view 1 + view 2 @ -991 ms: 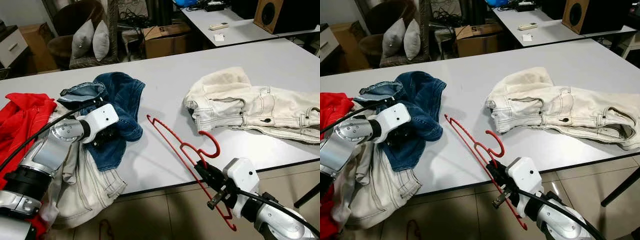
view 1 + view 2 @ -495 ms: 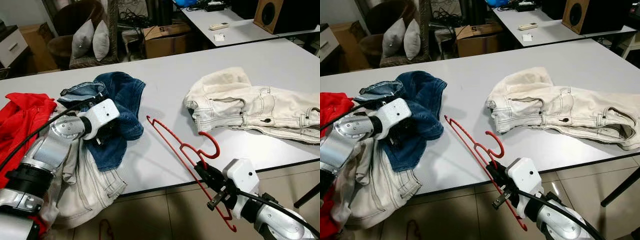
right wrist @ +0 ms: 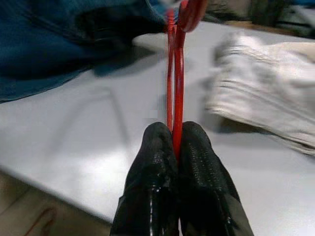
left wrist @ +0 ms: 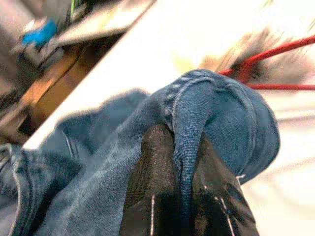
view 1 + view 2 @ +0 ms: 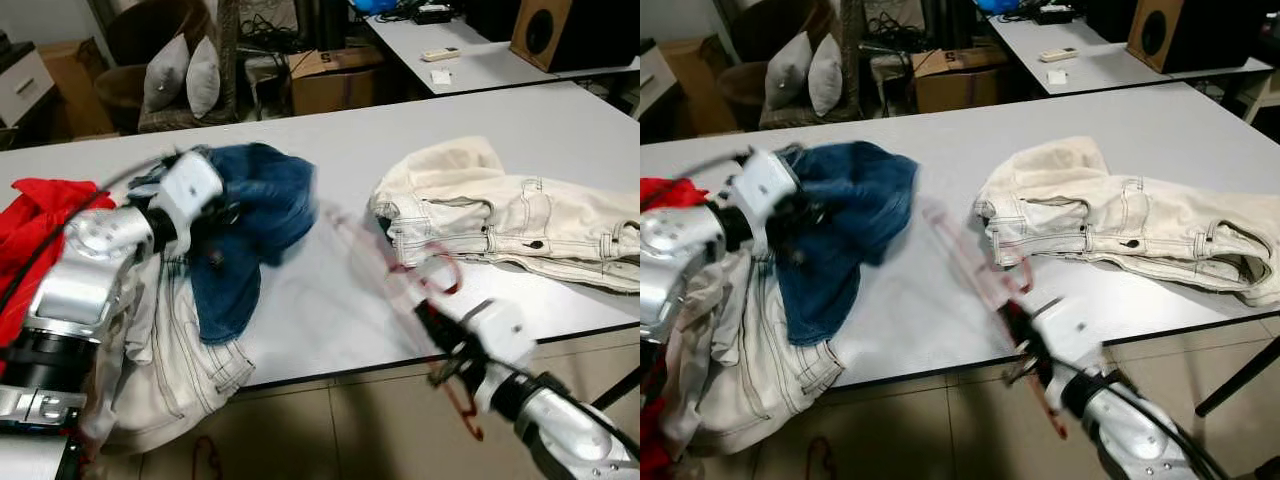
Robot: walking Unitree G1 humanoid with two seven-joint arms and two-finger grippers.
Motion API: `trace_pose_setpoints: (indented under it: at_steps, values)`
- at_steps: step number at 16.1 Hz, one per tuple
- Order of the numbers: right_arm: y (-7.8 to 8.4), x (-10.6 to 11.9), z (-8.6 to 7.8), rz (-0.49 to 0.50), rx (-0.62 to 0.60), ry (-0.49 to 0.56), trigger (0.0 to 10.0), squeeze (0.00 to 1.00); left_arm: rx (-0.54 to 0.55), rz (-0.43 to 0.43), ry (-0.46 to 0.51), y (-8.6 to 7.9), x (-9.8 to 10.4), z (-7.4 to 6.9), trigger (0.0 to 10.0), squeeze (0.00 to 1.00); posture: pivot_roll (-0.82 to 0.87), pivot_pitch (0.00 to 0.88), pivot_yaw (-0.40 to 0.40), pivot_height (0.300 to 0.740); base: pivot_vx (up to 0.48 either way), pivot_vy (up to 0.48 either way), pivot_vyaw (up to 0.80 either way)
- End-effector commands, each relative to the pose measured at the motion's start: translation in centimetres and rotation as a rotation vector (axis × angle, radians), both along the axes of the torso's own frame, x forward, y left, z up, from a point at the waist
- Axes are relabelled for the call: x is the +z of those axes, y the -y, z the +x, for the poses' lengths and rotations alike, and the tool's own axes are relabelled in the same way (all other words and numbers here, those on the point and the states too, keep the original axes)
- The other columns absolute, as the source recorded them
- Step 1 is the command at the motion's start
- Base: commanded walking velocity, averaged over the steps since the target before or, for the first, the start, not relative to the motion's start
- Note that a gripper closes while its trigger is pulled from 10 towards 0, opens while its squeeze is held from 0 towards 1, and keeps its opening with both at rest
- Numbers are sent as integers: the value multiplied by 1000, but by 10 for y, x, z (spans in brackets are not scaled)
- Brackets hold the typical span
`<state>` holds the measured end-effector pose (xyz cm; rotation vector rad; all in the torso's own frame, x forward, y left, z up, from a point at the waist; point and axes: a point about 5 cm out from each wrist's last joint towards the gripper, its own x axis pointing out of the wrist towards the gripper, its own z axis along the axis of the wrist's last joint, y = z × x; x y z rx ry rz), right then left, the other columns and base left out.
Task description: Hang hanger
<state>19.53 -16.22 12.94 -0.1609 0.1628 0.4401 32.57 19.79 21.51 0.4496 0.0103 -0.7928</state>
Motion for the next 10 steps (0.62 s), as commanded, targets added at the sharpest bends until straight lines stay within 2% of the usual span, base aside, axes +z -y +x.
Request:
trace_pose_setpoints:
  at_steps: [1,2,3,5,7,8,9,10]
  values:
    - [9,3,5,-3,-74,36,10000,0,-39,-60,78,-1,22,-2,0,0,48,0,75,740,0,0,0]
    - [12,4,7,7,-100,48,10000,0,-44,-95,96,-1,27,-2,0,0,49,0,73,740,0,0,0]
    - [17,9,12,32,-144,83,10000,0,-77,-194,133,-1,42,-1,0,0,51,0,63,740,0,0,0]
    - [23,16,16,63,-187,125,10000,0,-131,-295,139,0,53,-2,0,0,50,0,60,740,0,0,0]
    - [27,24,18,106,-207,168,10000,0,-160,-282,107,-4,50,-2,0,0,46,0,54,740,0,0,0]
    - [23,26,17,126,-173,176,10000,0,-82,-214,84,-9,38,5,0,0,41,0,52,740,0,0,0]
    - [21,27,16,127,-147,182,10000,0,-49,-172,86,-11,33,8,0,0,41,0,52,740,0,0,0]
    - [17,33,10,155,-70,201,10000,0,16,-144,85,-14,27,13,0,0,35,0,55,740,0,0,0]
